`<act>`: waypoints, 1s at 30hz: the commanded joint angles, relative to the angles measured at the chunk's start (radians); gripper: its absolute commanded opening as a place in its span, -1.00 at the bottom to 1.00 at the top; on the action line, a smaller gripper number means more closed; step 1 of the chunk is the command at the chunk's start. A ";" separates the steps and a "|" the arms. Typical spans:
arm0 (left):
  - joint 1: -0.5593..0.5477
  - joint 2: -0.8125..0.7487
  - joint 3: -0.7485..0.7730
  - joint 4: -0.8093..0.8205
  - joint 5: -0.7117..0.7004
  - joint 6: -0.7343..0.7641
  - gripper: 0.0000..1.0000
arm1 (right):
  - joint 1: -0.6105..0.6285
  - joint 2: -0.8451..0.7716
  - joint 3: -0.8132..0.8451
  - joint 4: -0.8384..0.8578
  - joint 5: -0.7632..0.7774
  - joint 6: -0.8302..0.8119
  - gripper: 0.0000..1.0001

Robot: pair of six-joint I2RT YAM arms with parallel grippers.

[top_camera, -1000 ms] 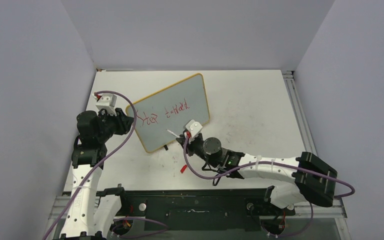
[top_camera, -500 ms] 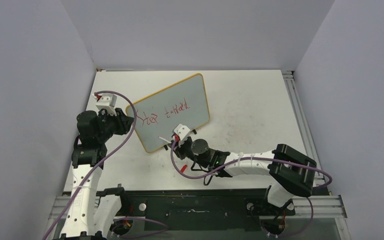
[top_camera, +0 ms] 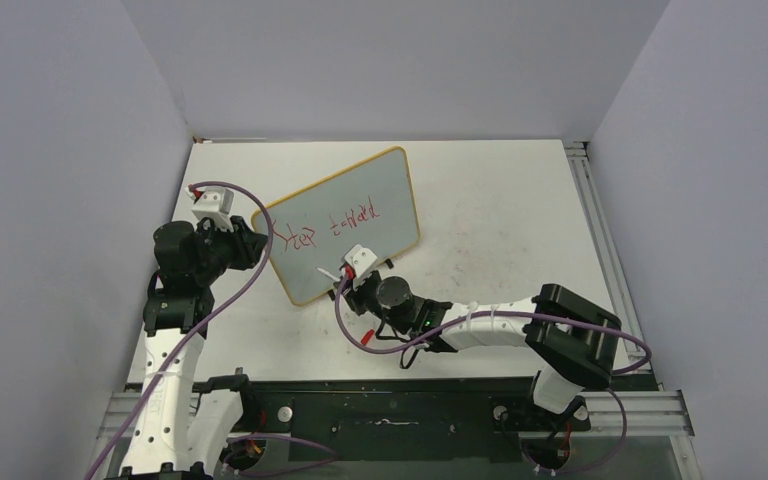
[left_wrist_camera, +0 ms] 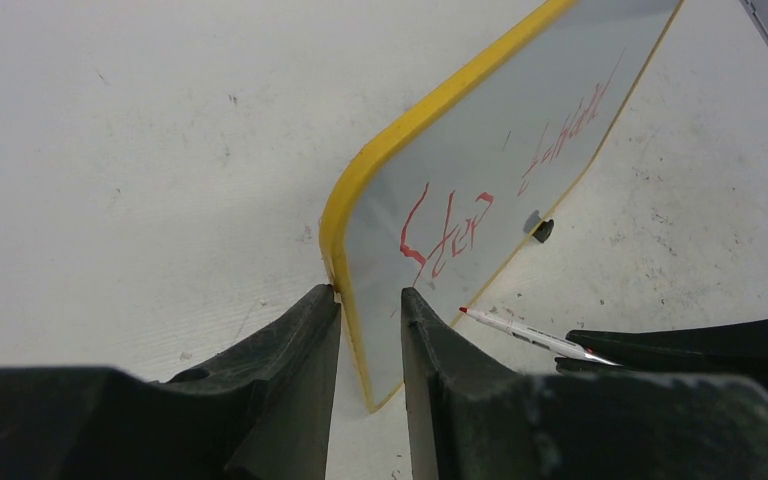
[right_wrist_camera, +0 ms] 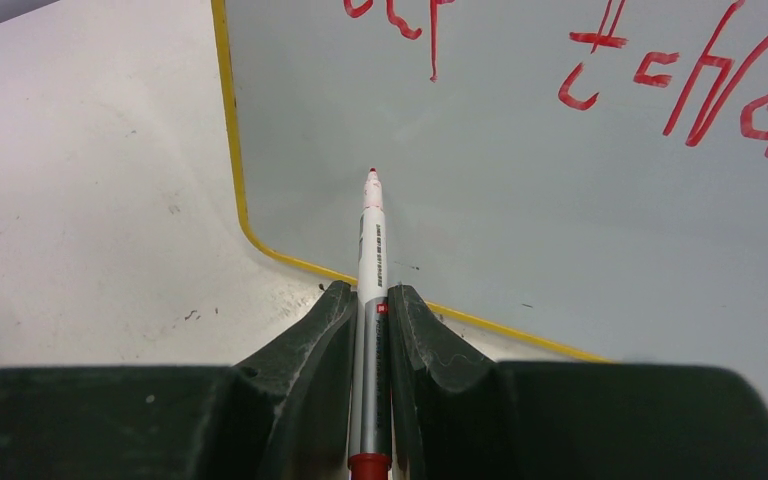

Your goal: Write a sentence on the whiteboard

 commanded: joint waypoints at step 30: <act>-0.002 0.000 0.007 0.036 0.016 -0.002 -0.46 | -0.018 0.068 0.103 0.031 0.010 -0.009 -0.89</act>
